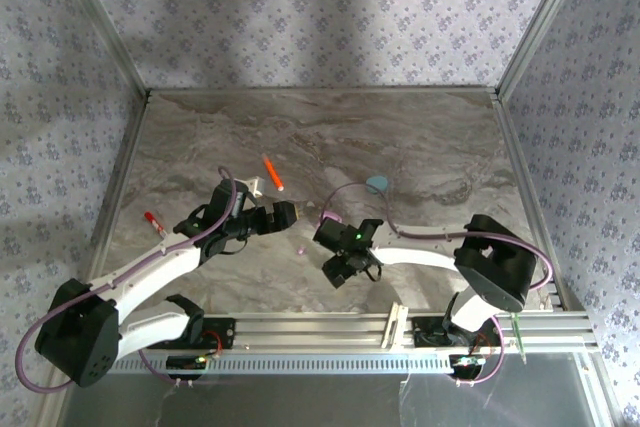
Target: Insert the wireless bluetooth earbuds into the charging case
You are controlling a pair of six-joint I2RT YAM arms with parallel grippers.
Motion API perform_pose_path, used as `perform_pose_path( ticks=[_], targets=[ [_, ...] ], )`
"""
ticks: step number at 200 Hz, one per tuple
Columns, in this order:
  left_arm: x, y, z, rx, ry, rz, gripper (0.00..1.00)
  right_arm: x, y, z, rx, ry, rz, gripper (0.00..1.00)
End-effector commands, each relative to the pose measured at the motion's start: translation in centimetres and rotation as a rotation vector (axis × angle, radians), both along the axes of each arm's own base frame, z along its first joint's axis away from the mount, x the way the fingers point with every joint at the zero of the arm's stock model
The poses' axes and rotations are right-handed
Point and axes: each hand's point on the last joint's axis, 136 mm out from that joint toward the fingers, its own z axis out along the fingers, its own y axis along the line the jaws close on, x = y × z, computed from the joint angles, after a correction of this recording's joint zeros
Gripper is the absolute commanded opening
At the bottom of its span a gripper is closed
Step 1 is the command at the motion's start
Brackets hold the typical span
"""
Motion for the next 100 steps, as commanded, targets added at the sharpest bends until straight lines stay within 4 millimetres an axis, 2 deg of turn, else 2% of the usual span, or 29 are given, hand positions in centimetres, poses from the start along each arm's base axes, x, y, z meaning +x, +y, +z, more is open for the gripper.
perform_pose_path(
  ticks=[1,88,100],
  targets=[
    [-0.2,0.2,-0.1,0.007,0.003,0.007,1.00,0.7,-1.5,0.6,-0.044,-0.016,-0.049,0.88],
    [-0.2,0.1,-0.3,0.001,0.002,0.004,1.00,3.2,-3.1,0.7,-0.026,-0.016,-0.150,0.87],
    [-0.3,0.2,-0.3,0.001,0.003,0.003,1.00,3.7,-2.6,1.0,0.003,-0.030,-0.156,0.88]
  ],
)
